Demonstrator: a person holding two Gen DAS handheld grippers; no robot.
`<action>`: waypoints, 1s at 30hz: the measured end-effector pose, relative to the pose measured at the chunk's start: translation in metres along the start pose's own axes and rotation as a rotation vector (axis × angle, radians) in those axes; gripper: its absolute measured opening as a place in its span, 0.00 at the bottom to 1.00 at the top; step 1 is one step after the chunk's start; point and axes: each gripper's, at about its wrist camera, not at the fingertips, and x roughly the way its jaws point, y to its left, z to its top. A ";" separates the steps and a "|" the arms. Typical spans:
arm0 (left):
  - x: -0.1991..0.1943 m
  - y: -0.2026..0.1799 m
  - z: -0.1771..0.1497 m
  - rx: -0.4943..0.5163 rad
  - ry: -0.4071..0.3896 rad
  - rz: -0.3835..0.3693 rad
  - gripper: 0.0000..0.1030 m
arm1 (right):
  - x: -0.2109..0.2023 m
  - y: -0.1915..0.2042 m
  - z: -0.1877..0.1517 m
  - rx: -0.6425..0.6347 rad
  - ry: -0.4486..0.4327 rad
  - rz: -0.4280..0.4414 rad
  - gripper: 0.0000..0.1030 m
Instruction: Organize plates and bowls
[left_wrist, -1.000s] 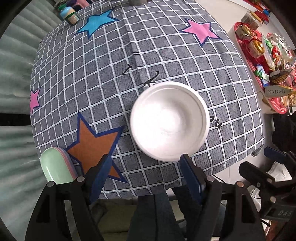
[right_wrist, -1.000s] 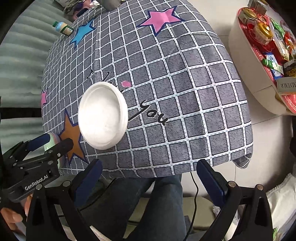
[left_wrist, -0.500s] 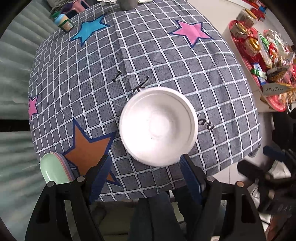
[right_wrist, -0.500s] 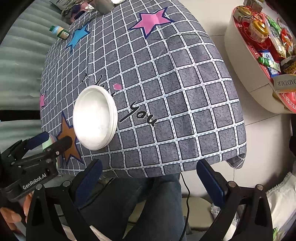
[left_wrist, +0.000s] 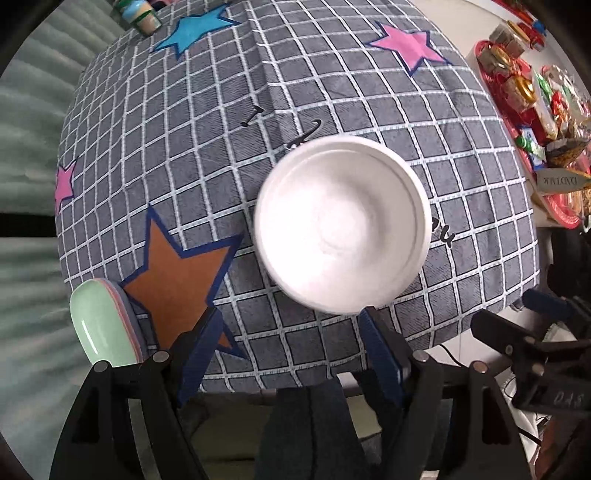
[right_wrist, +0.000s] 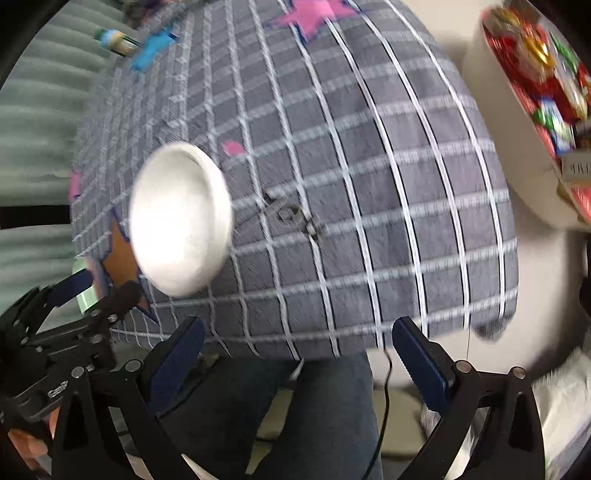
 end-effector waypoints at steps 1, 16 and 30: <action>-0.003 0.002 0.000 -0.008 -0.007 0.000 0.77 | -0.002 0.000 0.001 0.003 0.002 -0.003 0.99; 0.006 0.017 -0.006 -0.002 -0.011 -0.044 0.77 | 0.002 0.007 0.020 0.049 0.009 -0.049 0.99; 0.026 0.052 0.012 0.052 -0.058 -0.116 0.77 | 0.019 0.046 0.035 0.051 -0.019 -0.125 0.99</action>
